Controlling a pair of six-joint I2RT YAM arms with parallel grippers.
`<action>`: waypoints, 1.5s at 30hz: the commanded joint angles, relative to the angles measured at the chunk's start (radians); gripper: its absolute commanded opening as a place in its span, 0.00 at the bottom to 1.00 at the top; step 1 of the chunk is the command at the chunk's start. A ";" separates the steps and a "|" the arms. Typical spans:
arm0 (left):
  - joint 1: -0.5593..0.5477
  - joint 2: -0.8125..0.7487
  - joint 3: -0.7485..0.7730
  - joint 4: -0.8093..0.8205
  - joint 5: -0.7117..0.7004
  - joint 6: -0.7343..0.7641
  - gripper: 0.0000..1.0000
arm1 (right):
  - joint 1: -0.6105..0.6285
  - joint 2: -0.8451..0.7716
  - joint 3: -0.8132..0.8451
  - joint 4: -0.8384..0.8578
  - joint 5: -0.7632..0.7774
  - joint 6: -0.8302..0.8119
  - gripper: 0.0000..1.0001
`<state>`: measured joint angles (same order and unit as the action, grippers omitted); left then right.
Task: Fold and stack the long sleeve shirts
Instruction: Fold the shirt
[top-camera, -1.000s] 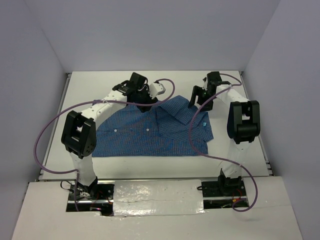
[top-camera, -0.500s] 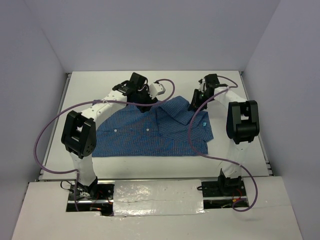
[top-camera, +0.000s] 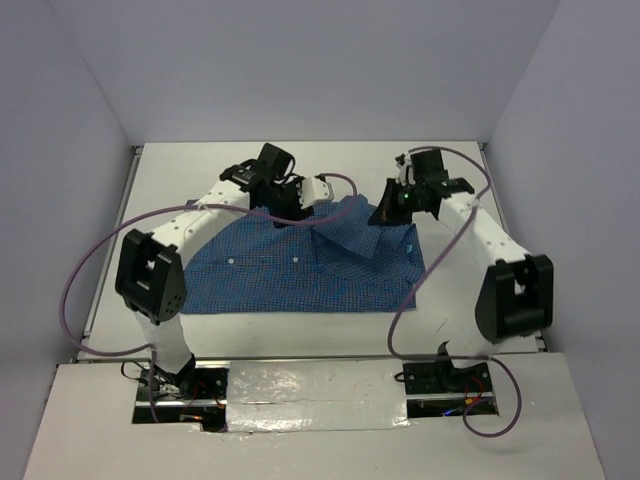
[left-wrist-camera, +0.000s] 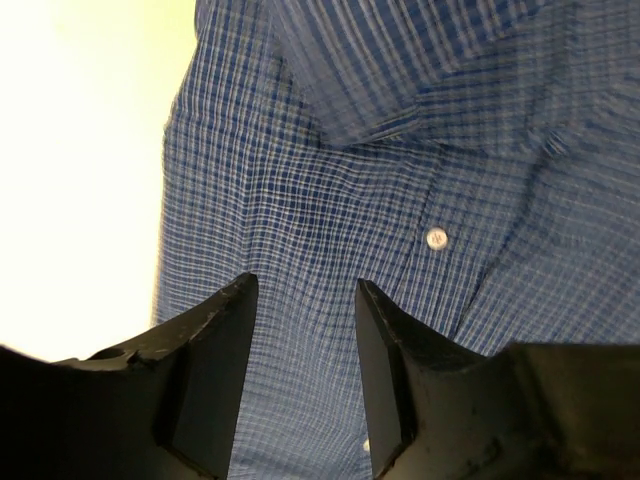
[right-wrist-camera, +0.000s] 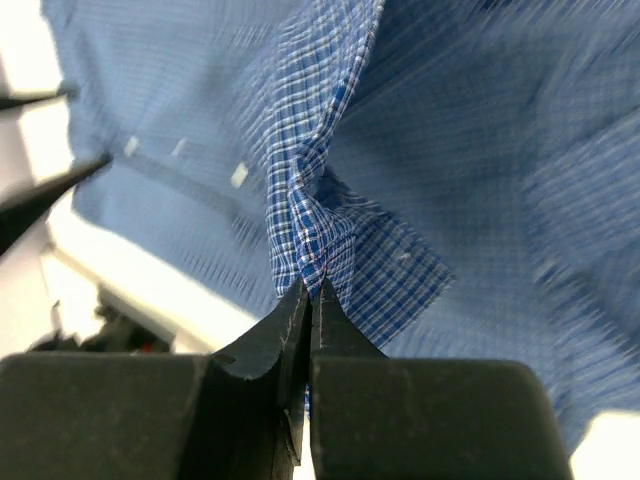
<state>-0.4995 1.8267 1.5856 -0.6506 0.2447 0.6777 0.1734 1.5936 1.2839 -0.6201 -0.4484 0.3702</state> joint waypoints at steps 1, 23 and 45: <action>-0.017 -0.174 -0.001 -0.070 0.151 0.274 0.57 | 0.026 -0.128 -0.124 -0.032 -0.065 0.117 0.00; -0.344 -0.382 -0.622 0.560 0.145 0.249 0.78 | 0.190 -0.601 -0.540 0.137 0.039 0.590 0.00; -0.244 -0.278 -0.496 0.540 0.247 -0.077 0.73 | 0.149 -0.570 -0.579 -0.030 0.286 0.386 0.52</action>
<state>-0.8322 1.5383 0.9417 -0.0704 0.4110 0.8093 0.3275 1.0271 0.5861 -0.5953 -0.2535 0.8776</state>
